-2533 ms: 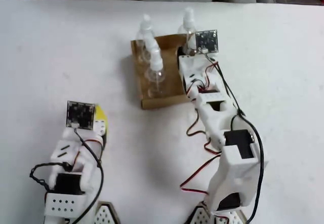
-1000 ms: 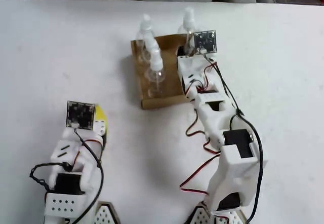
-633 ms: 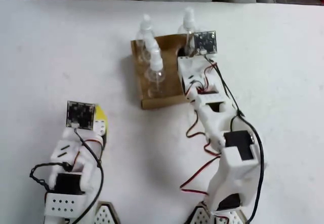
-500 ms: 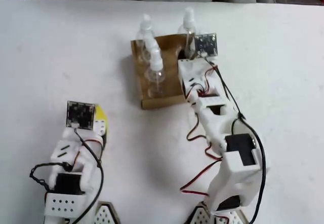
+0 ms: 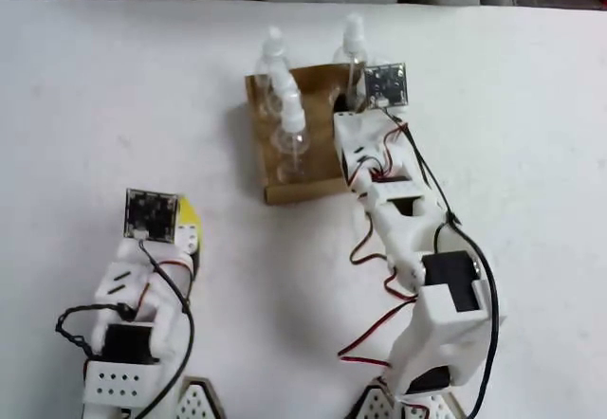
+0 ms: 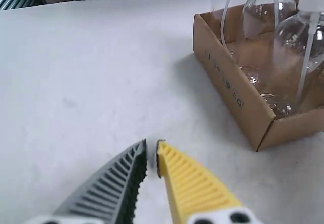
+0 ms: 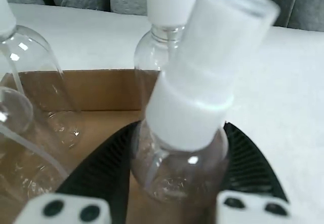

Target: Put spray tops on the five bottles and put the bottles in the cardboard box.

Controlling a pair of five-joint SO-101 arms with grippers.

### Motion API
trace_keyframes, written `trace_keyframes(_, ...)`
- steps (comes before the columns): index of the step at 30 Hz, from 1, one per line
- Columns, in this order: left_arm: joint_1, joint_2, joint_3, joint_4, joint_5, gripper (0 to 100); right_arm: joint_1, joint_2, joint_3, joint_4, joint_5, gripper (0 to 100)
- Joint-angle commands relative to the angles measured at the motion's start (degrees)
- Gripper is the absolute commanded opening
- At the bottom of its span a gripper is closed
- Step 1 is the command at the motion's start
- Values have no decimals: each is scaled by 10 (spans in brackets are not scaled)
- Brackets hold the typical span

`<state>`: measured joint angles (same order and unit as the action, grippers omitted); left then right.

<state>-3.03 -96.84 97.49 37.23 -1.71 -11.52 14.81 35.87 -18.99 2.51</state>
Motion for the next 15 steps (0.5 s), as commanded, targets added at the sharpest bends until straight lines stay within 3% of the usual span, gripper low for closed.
trace_keyframes(1, -6, -3, -2, -12, -5, 61, -1, -21, 3, -2, 8, 221)
trace_keyframes(5, -7, -3, -2, -14, -5, 61, -2, -26, 17, -1, 8, 304)
trace_keyframes(15, -8, -3, -2, -20, -5, 61, -2, -27, 18, -1, 8, 310)
